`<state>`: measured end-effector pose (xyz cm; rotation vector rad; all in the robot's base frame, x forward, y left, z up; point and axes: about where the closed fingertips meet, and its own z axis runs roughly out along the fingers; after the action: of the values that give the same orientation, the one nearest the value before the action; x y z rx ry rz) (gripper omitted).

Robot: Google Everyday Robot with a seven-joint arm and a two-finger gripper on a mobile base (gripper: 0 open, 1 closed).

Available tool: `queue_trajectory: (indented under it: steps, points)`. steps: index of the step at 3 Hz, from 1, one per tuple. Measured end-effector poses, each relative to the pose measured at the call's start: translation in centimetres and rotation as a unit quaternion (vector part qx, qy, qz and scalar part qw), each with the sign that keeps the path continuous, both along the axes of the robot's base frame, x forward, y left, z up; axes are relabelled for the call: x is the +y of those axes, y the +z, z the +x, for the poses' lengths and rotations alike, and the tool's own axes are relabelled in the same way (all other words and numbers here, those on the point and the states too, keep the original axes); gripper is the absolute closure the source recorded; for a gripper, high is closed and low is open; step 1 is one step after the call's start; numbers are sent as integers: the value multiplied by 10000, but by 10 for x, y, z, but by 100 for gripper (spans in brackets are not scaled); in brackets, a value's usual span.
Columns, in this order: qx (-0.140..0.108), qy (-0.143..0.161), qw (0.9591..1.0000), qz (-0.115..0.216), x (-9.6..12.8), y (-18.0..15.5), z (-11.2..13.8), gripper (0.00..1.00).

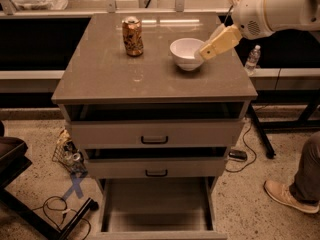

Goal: Place orange can into bottom drawer

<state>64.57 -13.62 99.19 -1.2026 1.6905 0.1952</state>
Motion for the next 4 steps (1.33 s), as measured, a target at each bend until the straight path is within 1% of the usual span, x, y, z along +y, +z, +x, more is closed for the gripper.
queue_trajectory:
  steps: [1,2,3,4]
  points:
    - [2,2,10000,-4,0,0,0,0]
    - [126,101,9995,265,21,-18,20,0]
    - [277,166,9977,594,60,-45,58,0]
    - [373,238,9954,846,101,-66,92,0]
